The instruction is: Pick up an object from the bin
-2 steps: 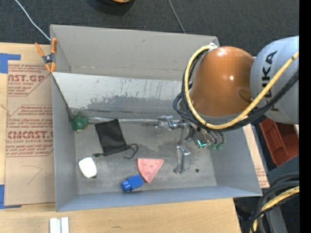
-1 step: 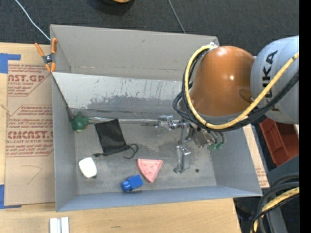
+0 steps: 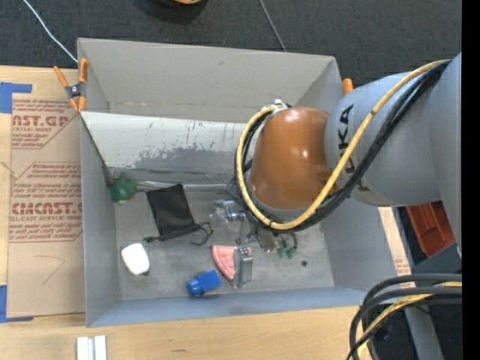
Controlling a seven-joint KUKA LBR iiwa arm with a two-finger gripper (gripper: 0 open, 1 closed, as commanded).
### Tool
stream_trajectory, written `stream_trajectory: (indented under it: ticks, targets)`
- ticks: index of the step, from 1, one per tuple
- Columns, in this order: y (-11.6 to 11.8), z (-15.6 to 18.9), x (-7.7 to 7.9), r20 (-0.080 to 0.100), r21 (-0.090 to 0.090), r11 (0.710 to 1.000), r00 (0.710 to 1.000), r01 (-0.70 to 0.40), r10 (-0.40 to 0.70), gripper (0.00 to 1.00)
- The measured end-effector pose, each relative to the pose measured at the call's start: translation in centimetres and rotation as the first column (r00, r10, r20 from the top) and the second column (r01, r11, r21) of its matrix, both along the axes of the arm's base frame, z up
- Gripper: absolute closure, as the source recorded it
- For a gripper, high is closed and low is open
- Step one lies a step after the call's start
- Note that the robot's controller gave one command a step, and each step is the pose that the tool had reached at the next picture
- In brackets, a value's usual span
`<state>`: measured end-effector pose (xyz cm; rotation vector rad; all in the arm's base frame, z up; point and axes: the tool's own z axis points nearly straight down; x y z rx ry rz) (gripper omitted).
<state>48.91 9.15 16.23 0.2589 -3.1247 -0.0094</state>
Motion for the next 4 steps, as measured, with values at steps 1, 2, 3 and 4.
stream_trajectory:
  ticks: [1,2,3,4]
  targets:
    - [0.2,-3.9,0.6,0.005,-0.001,0.962,0.962,-0.274,0.274,0.0]
    - [2.0,-7.6,-0.5,0.001,0.002,0.986,0.986,-0.165,0.165,1.0]
    - [2.0,-7.6,-0.5,0.001,0.002,0.986,0.986,-0.165,0.165,1.0]
    - [2.6,8.1,0.9,0.004,0.002,0.98,0.98,-0.199,0.199,1.0]
